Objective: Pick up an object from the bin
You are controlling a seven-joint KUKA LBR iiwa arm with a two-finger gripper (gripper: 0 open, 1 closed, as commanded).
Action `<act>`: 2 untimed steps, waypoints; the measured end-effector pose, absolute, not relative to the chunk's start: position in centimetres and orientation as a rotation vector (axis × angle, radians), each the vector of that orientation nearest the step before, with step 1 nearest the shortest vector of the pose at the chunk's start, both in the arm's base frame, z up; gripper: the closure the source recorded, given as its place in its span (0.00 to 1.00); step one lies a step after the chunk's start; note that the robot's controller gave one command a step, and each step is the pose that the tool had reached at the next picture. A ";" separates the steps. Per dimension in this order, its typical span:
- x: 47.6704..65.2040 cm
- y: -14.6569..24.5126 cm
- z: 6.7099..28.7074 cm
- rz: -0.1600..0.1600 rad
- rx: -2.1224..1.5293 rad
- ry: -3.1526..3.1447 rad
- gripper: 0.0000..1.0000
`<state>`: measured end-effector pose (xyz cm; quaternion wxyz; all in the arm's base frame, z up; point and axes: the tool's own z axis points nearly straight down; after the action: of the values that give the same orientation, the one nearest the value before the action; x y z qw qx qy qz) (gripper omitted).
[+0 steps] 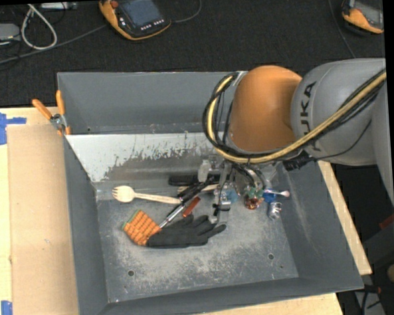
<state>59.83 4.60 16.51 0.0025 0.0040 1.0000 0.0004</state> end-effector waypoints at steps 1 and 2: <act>61.0 7.4 10.6 0.001 0.020 3.139 0.00; 61.6 8.1 7.1 0.005 0.009 3.140 1.00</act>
Offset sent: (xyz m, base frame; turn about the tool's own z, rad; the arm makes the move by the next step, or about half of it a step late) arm 0.0172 0.0351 -0.0951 -0.0010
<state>61.62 8.11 7.07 0.0006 0.0030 1.0000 0.0017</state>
